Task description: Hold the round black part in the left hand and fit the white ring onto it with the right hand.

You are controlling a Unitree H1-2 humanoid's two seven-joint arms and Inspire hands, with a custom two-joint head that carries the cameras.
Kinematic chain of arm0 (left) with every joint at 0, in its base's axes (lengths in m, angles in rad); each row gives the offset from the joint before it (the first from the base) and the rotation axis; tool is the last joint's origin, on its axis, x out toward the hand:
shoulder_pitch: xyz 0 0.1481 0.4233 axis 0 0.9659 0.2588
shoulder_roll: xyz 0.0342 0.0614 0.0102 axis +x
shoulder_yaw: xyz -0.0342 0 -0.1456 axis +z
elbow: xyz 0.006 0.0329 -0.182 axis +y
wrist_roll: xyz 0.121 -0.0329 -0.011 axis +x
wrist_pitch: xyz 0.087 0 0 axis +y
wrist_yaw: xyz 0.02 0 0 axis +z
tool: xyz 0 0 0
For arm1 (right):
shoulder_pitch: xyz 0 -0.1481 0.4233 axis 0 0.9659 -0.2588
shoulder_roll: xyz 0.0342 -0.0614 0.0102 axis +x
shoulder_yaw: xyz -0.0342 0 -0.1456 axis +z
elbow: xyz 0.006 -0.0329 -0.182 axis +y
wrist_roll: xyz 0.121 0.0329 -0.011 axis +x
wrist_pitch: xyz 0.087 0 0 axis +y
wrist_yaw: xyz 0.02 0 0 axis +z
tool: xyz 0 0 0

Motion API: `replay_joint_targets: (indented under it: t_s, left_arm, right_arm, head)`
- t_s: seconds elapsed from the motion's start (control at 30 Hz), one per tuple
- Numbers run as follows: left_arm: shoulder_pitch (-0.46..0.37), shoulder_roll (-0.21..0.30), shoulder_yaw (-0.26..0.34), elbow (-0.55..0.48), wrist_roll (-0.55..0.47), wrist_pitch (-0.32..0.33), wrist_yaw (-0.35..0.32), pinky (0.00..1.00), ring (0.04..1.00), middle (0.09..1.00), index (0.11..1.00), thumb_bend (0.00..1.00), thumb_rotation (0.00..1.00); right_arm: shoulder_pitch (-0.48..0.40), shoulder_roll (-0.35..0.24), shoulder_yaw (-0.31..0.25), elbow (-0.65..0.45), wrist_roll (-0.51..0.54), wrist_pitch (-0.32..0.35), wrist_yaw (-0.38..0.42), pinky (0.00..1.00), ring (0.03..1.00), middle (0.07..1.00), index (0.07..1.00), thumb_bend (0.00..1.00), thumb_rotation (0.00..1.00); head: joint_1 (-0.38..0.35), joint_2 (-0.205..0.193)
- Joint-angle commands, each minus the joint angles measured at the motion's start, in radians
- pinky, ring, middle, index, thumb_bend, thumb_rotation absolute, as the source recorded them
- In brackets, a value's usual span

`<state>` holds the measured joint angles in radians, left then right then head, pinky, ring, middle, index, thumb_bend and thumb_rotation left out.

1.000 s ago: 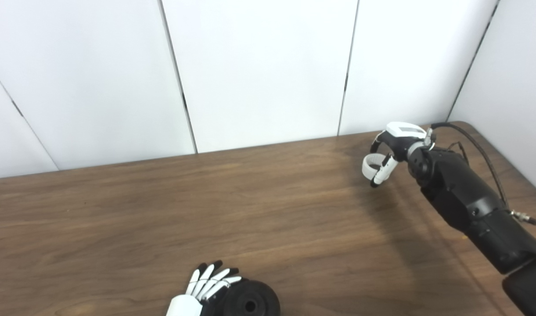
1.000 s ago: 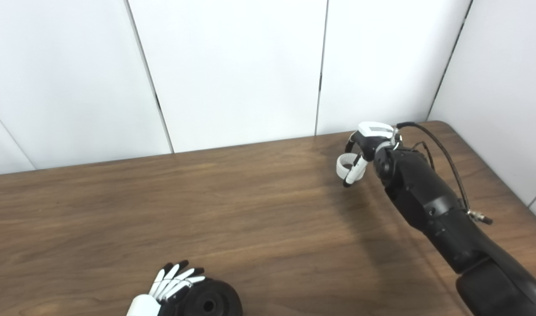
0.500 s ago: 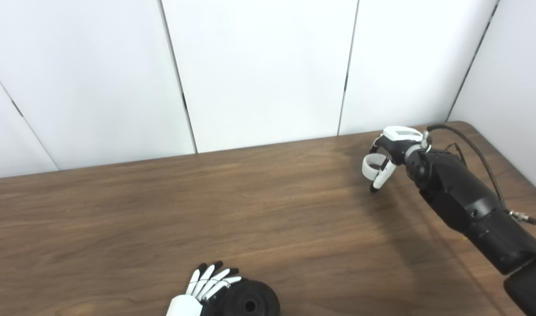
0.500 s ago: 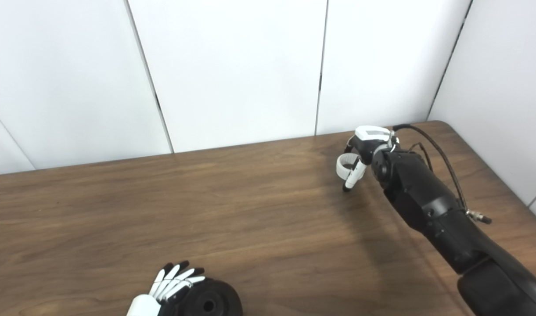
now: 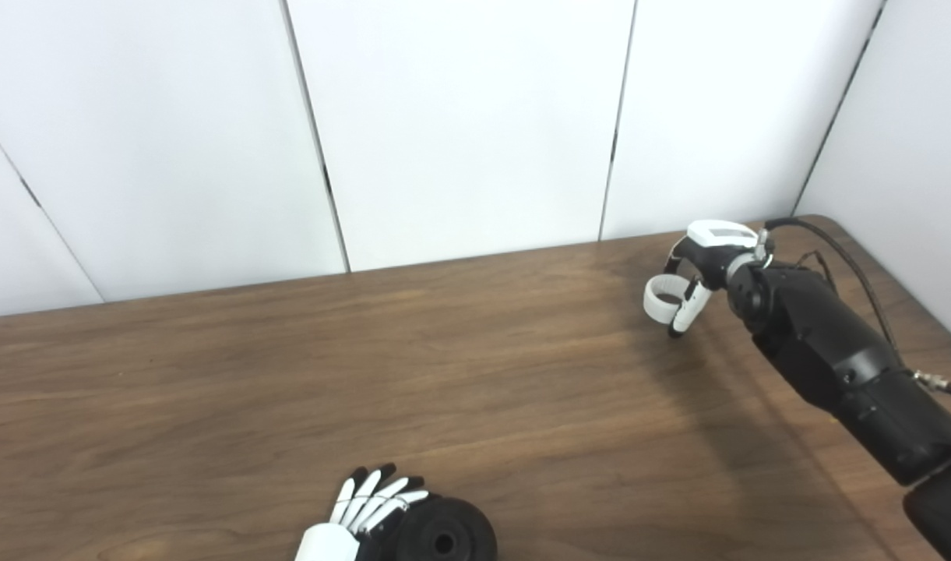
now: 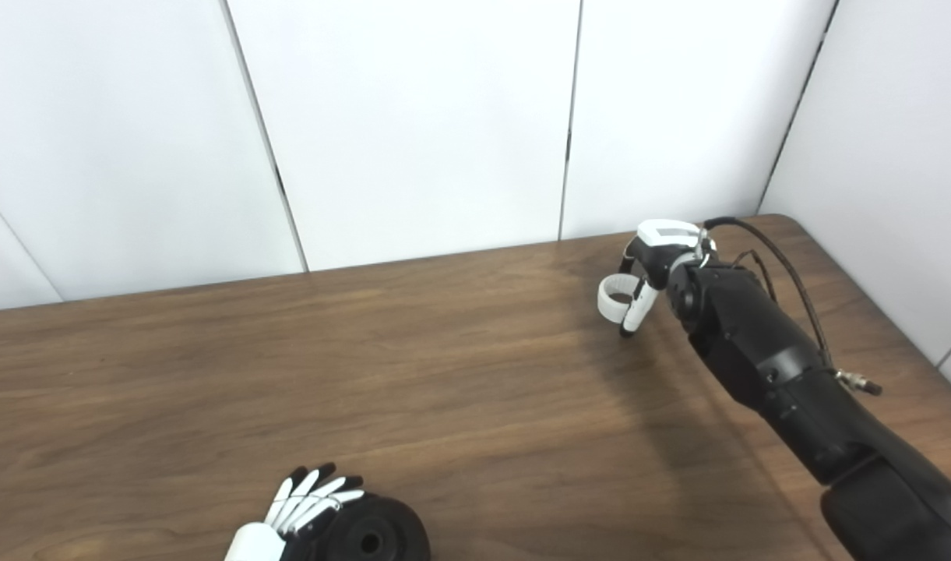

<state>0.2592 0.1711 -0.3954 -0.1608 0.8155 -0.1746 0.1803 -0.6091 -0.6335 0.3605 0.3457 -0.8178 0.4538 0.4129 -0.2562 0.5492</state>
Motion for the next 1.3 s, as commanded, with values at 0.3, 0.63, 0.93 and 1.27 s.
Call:
replay_joint_targets:
  t_s: [0.3,0.63,0.93,1.27]
  left_arm:
    - [0.039,0.029,0.004,0.064,0.009,0.066,-0.074,1.00,0.944,0.849,0.482,0.52,0.06]
    - [0.039,0.026,0.004,0.066,0.010,0.064,-0.068,1.00,0.942,0.843,0.482,0.52,0.06]
    - [0.038,0.026,0.003,0.062,0.016,0.070,-0.073,1.00,0.947,0.844,0.482,0.52,0.06]
    - [0.038,0.022,0.002,0.064,0.029,0.071,-0.064,1.00,0.940,0.839,0.482,0.52,0.06]
  right_arm:
    - [-0.045,-0.032,-0.018,-0.032,-0.015,-0.035,-0.052,0.97,0.932,0.888,0.643,0.82,0.17]
    - [-0.044,-0.024,-0.019,-0.033,-0.013,-0.039,-0.058,0.99,0.925,0.879,0.625,0.83,0.18]
    - [-0.048,-0.028,-0.020,-0.026,-0.010,-0.045,-0.058,0.99,0.929,0.880,0.637,0.84,0.16]
    - [-0.037,-0.029,-0.010,-0.027,-0.011,-0.054,-0.052,0.98,0.922,0.880,0.645,0.85,0.18]
  head:
    - [-0.002,0.004]
    - [0.002,0.003]
    - [0.000,0.002]
    - [0.006,0.006]
